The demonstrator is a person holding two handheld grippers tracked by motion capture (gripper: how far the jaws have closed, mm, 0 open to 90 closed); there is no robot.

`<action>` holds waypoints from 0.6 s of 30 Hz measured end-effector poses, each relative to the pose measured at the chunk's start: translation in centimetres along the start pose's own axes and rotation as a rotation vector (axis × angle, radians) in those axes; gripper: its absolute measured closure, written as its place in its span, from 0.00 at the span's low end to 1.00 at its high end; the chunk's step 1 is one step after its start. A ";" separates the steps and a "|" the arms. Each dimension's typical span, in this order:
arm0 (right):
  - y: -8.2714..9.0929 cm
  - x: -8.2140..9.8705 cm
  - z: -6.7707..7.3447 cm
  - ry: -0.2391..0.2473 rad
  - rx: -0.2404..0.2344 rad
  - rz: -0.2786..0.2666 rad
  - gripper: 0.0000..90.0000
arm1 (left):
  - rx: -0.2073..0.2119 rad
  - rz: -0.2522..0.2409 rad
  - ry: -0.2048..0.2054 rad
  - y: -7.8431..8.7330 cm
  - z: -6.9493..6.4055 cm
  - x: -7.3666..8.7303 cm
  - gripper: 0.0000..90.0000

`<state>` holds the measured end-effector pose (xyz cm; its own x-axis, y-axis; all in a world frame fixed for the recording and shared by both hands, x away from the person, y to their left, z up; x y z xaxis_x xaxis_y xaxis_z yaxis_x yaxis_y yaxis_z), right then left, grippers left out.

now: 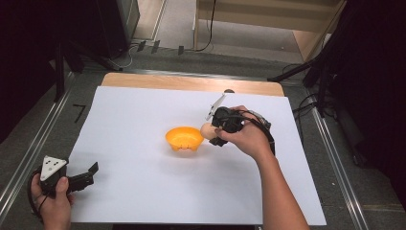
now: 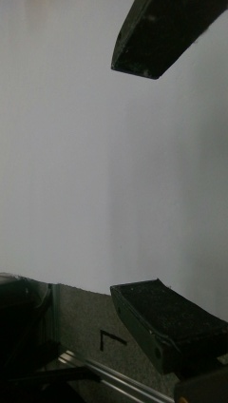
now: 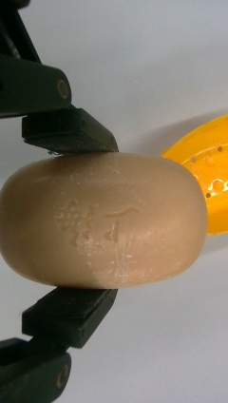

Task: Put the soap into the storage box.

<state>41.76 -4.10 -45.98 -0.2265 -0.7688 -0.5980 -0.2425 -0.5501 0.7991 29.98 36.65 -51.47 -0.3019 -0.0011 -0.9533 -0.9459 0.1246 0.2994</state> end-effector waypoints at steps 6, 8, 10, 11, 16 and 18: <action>-0.3 -1.4 0.0 0.024 -0.005 -0.005 0.36 | -0.001 0.011 0.000 0.0 0.0 0.1 0.00; -0.6 -1.9 0.1 0.033 -0.008 -0.001 0.36 | -0.003 0.010 -0.003 -0.1 0.0 0.1 0.00; -1.0 -2.8 0.3 0.058 -0.014 -0.002 0.36 | -0.002 0.011 -0.002 0.0 0.0 0.1 0.00; -1.1 -3.0 0.3 0.063 -0.017 -0.001 0.36 | -0.003 0.010 0.000 0.0 0.0 0.1 0.00; -1.9 -3.8 0.8 0.079 -0.035 -0.003 0.36 | -0.007 -0.001 -0.007 0.0 0.0 0.0 0.00; -2.4 -4.2 1.1 0.084 -0.043 0.000 0.36 | -0.008 -0.006 -0.003 0.1 0.0 0.0 0.00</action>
<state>42.30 0.81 -45.47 -0.1459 -0.7922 -0.5926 -0.2011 -0.5627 0.8018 29.94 36.70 -51.41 -0.2960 0.0016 -0.9552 -0.9486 0.1162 0.2942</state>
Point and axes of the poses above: each handheld gripper's, and its own axes: y roughly backward along the jaws, x roughly out of its underside, z roughly to its left, the point moved 10 cm from there along -y, roughly forward along the jaws, and after that the axes turned 14 degrees about -z, right-handed, at the moved point
